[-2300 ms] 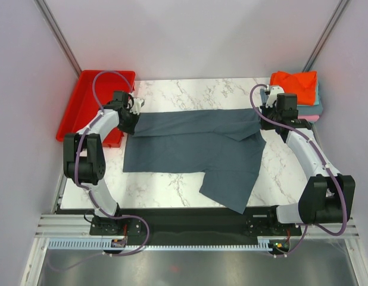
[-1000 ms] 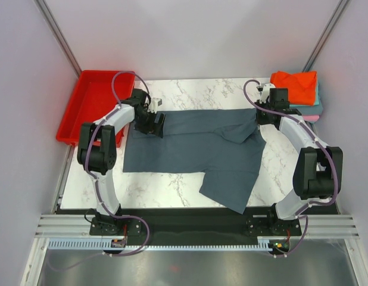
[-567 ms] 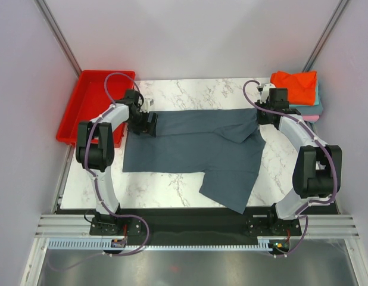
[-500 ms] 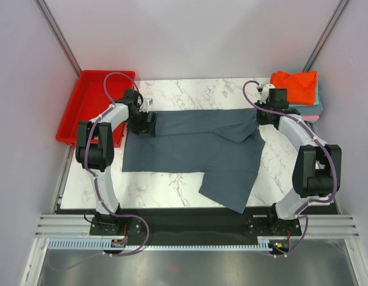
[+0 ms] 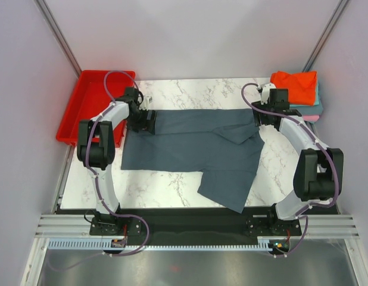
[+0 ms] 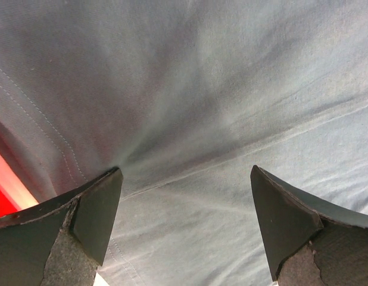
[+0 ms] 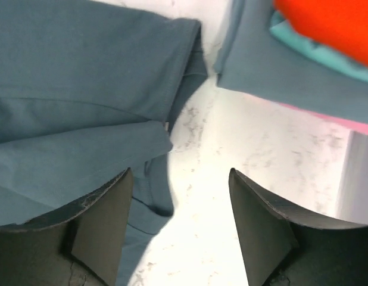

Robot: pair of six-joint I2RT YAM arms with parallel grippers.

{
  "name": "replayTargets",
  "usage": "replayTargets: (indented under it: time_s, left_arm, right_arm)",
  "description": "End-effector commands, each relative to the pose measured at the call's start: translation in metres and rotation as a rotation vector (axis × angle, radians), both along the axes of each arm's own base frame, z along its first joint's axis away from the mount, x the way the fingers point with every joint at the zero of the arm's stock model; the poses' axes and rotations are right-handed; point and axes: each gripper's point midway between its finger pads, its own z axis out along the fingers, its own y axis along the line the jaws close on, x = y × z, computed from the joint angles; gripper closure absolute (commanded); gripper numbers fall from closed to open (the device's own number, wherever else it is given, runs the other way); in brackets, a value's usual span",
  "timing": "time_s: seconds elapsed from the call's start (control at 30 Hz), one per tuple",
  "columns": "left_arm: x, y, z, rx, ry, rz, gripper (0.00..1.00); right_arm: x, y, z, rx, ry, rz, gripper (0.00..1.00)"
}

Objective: Fold and stack the t-shirts
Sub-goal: Fold the tshirt

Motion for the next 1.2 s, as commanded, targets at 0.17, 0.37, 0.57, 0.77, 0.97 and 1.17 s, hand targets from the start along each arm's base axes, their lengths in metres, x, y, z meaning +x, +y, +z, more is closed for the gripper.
replayTargets:
  time_s: [0.17, 0.37, 0.57, 0.77, 0.97, 1.17]
  left_arm:
    - [0.007, -0.002, 0.011, -0.034, -0.006, 0.033, 0.04]
    - [0.001, -0.006, 0.011, -0.035, -0.001, 0.021, 0.04]
    - [0.0, -0.011, 0.018, -0.034, -0.016, 0.008, 0.04]
    - [0.0, -0.014, 0.018, -0.025, -0.019, 0.002, 0.04]
    - [-0.002, -0.015, 0.017, -0.018, -0.019, -0.003, 0.04]
    - [-0.002, -0.014, 0.016, -0.008, -0.017, -0.003, 0.04]
  right_arm:
    - [-0.034, 0.081, 0.058, 0.011, -0.084, 0.395, 0.33]
    - [-0.069, 0.125, -0.013, 0.012, 0.124, 0.594, 0.45]
    - [-0.057, 0.124, -0.042, -0.029, 0.206, 0.617, 0.53]
    - [-0.045, 0.124, -0.059, -0.053, 0.25, 0.61, 0.54]
    - [-0.034, 0.12, -0.071, -0.098, 0.247, 0.581, 0.55]
    - [-0.027, 0.117, -0.08, -0.117, 0.252, 0.557, 0.59]
